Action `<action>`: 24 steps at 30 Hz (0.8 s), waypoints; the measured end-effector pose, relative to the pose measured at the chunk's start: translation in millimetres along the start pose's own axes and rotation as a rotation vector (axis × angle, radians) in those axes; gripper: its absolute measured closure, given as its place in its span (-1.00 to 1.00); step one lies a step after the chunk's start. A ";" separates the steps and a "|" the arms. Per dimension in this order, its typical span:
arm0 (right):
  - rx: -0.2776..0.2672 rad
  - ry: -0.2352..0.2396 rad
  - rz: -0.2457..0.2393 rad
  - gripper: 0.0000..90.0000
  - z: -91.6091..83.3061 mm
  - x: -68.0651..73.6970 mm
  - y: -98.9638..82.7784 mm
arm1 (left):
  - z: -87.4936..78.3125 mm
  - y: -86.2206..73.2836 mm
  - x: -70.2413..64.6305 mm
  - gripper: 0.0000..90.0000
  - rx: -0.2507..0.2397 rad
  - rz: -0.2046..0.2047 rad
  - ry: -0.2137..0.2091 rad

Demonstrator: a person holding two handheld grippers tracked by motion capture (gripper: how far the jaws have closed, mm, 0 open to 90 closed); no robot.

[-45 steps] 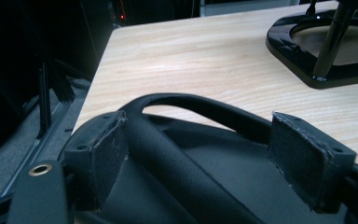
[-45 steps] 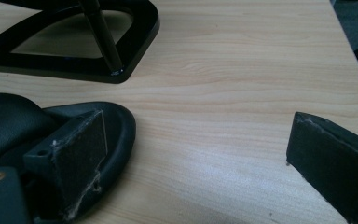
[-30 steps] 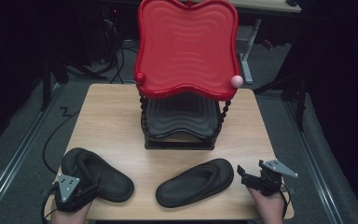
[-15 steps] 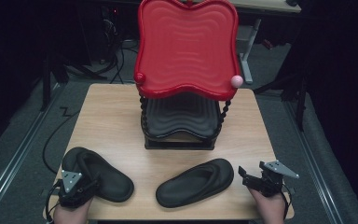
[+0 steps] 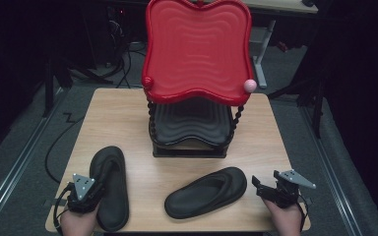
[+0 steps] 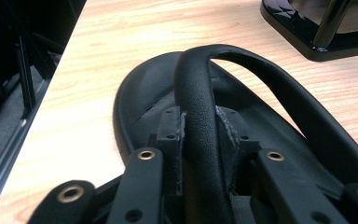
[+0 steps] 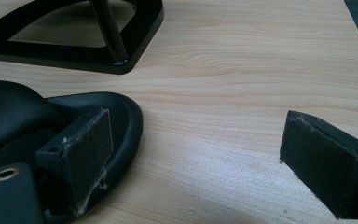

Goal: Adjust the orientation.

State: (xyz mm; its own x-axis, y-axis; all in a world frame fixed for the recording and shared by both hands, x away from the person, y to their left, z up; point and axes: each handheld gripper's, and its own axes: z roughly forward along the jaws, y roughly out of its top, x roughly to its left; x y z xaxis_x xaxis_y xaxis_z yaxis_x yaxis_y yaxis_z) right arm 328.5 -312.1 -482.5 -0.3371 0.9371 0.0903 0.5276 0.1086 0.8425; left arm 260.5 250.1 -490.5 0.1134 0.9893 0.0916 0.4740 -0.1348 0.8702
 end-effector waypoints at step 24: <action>0.000 0.009 -0.002 -0.78 -1.0 -0.7 -1.1 | 8.5 0.6 3.7 0.18 -0.032 -0.024 -0.060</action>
State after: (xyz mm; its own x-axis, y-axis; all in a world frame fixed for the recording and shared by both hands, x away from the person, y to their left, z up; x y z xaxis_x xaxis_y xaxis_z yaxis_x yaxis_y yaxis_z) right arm 327.4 -313.2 -482.9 -0.3451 0.9339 0.0932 0.5272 0.1107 0.8425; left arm 268.6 253.2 -493.7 0.1551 0.9870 0.0416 0.4489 -0.1079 0.8871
